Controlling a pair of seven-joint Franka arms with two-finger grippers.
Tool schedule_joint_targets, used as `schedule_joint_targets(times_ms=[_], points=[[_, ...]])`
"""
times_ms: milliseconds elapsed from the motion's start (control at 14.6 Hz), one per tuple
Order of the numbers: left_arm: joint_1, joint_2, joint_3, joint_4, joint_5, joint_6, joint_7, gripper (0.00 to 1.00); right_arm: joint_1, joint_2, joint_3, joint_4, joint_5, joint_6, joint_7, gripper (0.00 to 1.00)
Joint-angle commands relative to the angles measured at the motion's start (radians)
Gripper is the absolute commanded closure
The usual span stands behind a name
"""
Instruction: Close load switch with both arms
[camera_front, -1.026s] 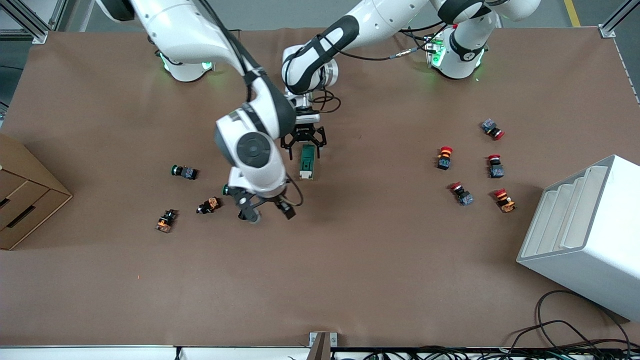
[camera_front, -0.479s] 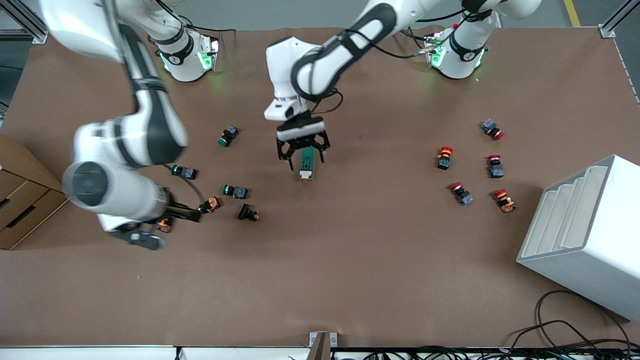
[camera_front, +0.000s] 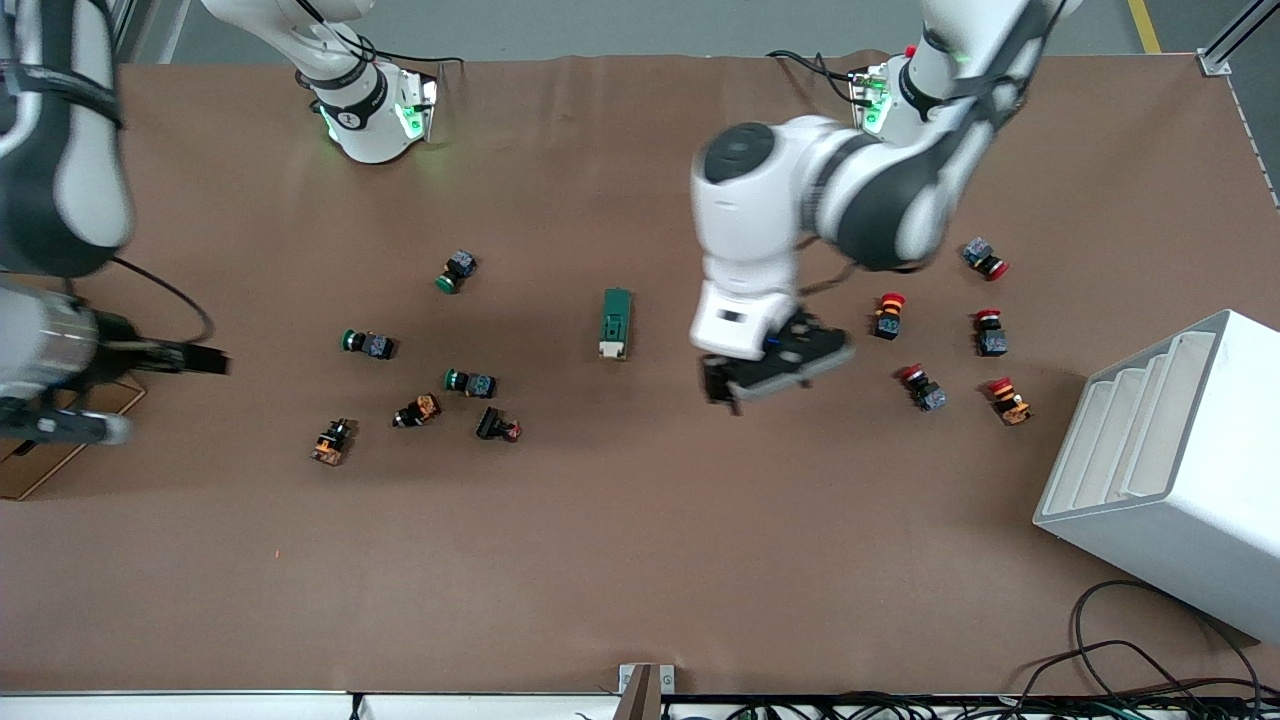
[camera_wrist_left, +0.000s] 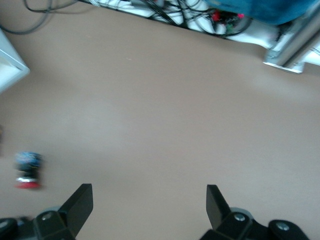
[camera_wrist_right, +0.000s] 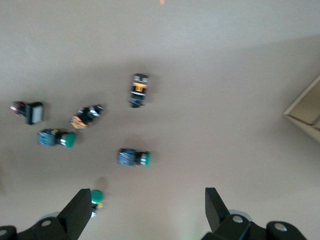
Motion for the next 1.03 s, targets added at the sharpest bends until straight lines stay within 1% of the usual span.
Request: schedule_joint_targets(times_ms=[0,137,205,274,411,479,616,684,821,958], points=[[0.12,-0.098,-0.009,0.013,-0.14,-0.082,0.271,0.0,-0.056,-0.038,0.022,0.016,-0.03,-0.021,-0.06,0.0],[0.213,-0.147,-0.005,0.027,-0.223,-0.127,0.437,0.0,-0.064,-0.03,0.022,0.073,-0.033,-0.047,-0.057,0.0],[0.23,-0.188,0.01,0.027,-0.257,-0.14,0.518,0.0,-0.065,-0.03,0.021,0.082,-0.033,-0.056,-0.057,0.0],[0.232,-0.224,0.052,0.019,-0.292,-0.158,0.603,0.0,-0.061,-0.03,0.019,0.083,-0.037,-0.068,-0.06,0.0],[0.232,-0.299,0.16,0.019,-0.409,-0.245,0.788,0.0,-0.05,-0.033,0.024,0.083,-0.059,-0.109,-0.052,0.0],[0.234,-0.335,0.211,0.017,-0.45,-0.305,0.891,0.0,-0.045,-0.034,0.03,0.089,-0.048,-0.137,-0.052,0.0],[0.235,-0.386,0.286,0.014,-0.457,-0.397,1.014,0.0,-0.041,-0.047,0.033,0.102,-0.039,-0.148,-0.049,0.0],[0.24,-0.409,0.308,0.008,-0.467,-0.43,1.048,0.0,-0.041,-0.045,0.031,0.104,-0.036,-0.143,-0.049,0.0],[0.256,-0.443,0.316,-0.024,-0.518,-0.454,1.061,0.0,-0.049,-0.045,0.025,0.104,0.01,-0.15,-0.055,0.0],[0.266,-0.503,0.314,-0.105,-0.547,-0.456,1.064,0.0,-0.044,-0.064,0.022,0.104,0.021,-0.195,-0.049,0.0]])
